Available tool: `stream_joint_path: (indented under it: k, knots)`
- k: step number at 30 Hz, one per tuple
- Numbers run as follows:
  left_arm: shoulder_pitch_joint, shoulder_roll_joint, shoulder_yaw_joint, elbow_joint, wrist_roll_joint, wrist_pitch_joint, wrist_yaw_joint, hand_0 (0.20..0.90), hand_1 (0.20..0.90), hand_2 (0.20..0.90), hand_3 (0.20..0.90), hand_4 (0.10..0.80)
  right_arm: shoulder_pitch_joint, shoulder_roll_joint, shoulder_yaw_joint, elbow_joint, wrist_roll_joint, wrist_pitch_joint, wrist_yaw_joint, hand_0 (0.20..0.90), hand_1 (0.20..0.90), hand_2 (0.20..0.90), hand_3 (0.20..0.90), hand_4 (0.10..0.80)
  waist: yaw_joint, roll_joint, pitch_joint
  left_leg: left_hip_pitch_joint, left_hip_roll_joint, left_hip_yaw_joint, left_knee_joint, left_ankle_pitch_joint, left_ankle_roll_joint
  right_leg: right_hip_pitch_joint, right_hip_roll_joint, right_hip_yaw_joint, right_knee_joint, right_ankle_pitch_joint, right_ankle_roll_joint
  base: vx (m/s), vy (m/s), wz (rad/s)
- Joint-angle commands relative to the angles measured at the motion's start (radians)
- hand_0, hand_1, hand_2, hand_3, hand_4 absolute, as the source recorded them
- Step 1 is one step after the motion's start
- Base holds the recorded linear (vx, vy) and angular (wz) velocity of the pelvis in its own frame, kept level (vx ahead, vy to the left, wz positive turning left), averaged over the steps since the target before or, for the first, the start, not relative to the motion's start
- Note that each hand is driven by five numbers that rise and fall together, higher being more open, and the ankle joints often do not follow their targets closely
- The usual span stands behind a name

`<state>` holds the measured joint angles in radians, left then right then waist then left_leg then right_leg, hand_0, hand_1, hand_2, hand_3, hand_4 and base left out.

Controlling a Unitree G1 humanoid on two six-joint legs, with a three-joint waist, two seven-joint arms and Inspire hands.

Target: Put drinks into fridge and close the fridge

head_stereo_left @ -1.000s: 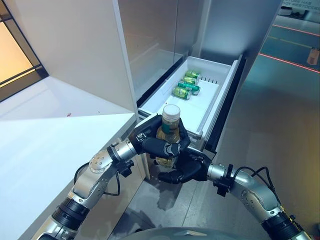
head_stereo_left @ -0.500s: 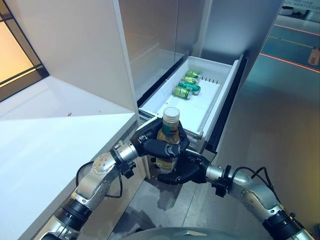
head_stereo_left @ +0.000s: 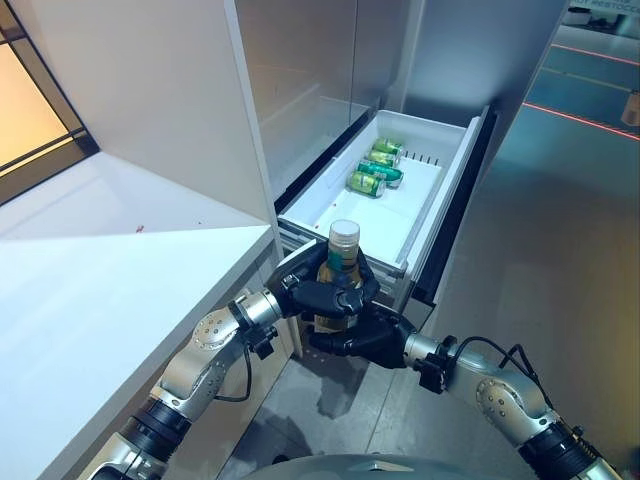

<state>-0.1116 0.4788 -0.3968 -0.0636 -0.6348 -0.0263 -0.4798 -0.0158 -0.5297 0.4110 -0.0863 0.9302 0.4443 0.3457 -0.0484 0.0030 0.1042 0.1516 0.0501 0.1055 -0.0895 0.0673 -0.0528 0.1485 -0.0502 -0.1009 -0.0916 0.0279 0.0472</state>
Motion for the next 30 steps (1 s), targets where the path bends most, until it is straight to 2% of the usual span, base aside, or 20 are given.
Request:
stream_joint_path:
  k: [1,9,13,14,15,16,17,22,30]
  knots:
    - [-0.115,-0.067,-0.056,-0.009,-0.06,-0.055,-0.04,0.3,0.3,0.3,0.2,0.1,-0.175,0.141,-0.008,-0.149,0.154,-0.106,0.064,0.307,0.307,0.307,0.208,0.108,0.006,-0.012,-0.022,0.024,-0.09,0.0,0.014,-0.116,0.087,-0.01,0.06,-0.043,0.084,-0.083,0.008,0.0,0.0,0.0]
    - [-0.114,-0.07,-0.079,-0.02,-0.065,-0.057,-0.06,0.3,0.3,0.3,0.2,0.1,-0.188,0.126,-0.005,-0.154,0.141,-0.085,0.038,0.3,0.3,0.3,0.2,0.1,0.005,-0.011,-0.022,0.023,-0.093,-0.003,0.013,-0.115,0.089,-0.01,0.059,-0.041,0.083,-0.083,0.008,0.0,0.0,0.0]
    - [-0.119,-0.059,-0.087,-0.033,-0.044,-0.125,-0.058,0.3,0.3,0.3,0.2,0.1,-0.19,0.116,-0.005,-0.154,0.129,-0.082,0.053,0.3,0.3,0.3,0.2,0.1,0.004,-0.012,-0.021,0.025,-0.093,-0.002,0.011,-0.115,0.089,-0.009,0.059,-0.042,0.081,-0.081,0.008,0.0,0.0,0.0]
    - [-0.122,-0.055,-0.087,-0.035,-0.035,-0.145,-0.053,0.512,0.512,0.512,0.447,0.347,-0.192,0.113,-0.008,-0.156,0.119,-0.089,0.055,0.3,0.3,0.3,0.2,0.1,0.004,-0.012,-0.021,0.025,-0.093,-0.002,0.01,-0.115,0.089,-0.009,0.059,-0.042,0.08,-0.08,0.008,0.0,0.0,0.0]
    - [-0.126,-0.053,-0.087,-0.036,-0.028,-0.163,-0.05,0.594,0.594,0.594,0.543,0.443,-0.194,0.109,-0.012,-0.16,0.113,-0.097,0.054,0.3,0.3,0.3,0.2,0.1,0.004,-0.013,-0.022,0.025,-0.094,-0.003,0.01,-0.116,0.09,-0.008,0.059,-0.042,0.079,-0.08,0.008,0.0,0.0,0.0]
    - [-0.128,-0.051,-0.085,-0.039,-0.016,-0.177,-0.044,0.639,0.639,0.639,0.595,0.495,-0.196,0.106,-0.017,-0.164,0.101,-0.112,0.054,0.3,0.3,0.3,0.2,0.1,0.003,-0.014,-0.022,0.026,-0.094,-0.003,0.009,-0.116,0.09,-0.008,0.059,-0.042,0.079,-0.08,0.008,0.0,0.0,0.0]
    - [-0.131,-0.048,-0.082,-0.042,-0.01,-0.189,-0.042,0.9,0.9,0.9,0.9,0.8,-0.2,0.103,-0.026,-0.167,0.094,-0.119,0.05,0.3,0.3,0.3,0.2,0.1,0.003,-0.015,-0.022,0.025,-0.094,-0.003,0.01,-0.116,0.09,-0.009,0.059,-0.042,0.079,-0.079,0.008,0.0,0.0,0.0]
    - [-0.129,-0.048,-0.06,-0.046,-0.011,-0.259,0.044,0.9,0.9,0.9,0.9,0.8,-0.243,0.066,-0.079,-0.183,0.016,-0.178,0.022,0.3,0.3,0.3,0.2,0.1,0.006,-0.019,-0.022,0.023,-0.095,-0.003,0.011,-0.119,0.089,-0.011,0.057,-0.041,0.08,-0.079,0.007,0.0,0.0,0.0]
    - [-0.075,-0.056,-0.001,0.001,0.05,-0.339,0.176,0.9,0.9,0.9,0.9,0.8,-0.337,-0.013,-0.203,-0.182,-0.074,-0.186,-0.087,0.3,0.3,0.3,0.2,0.1,0.019,-0.035,-0.019,0.021,-0.097,-0.007,0.02,-0.129,0.088,-0.013,0.057,-0.047,0.09,-0.085,0.0,0.002,0.002,0.01]
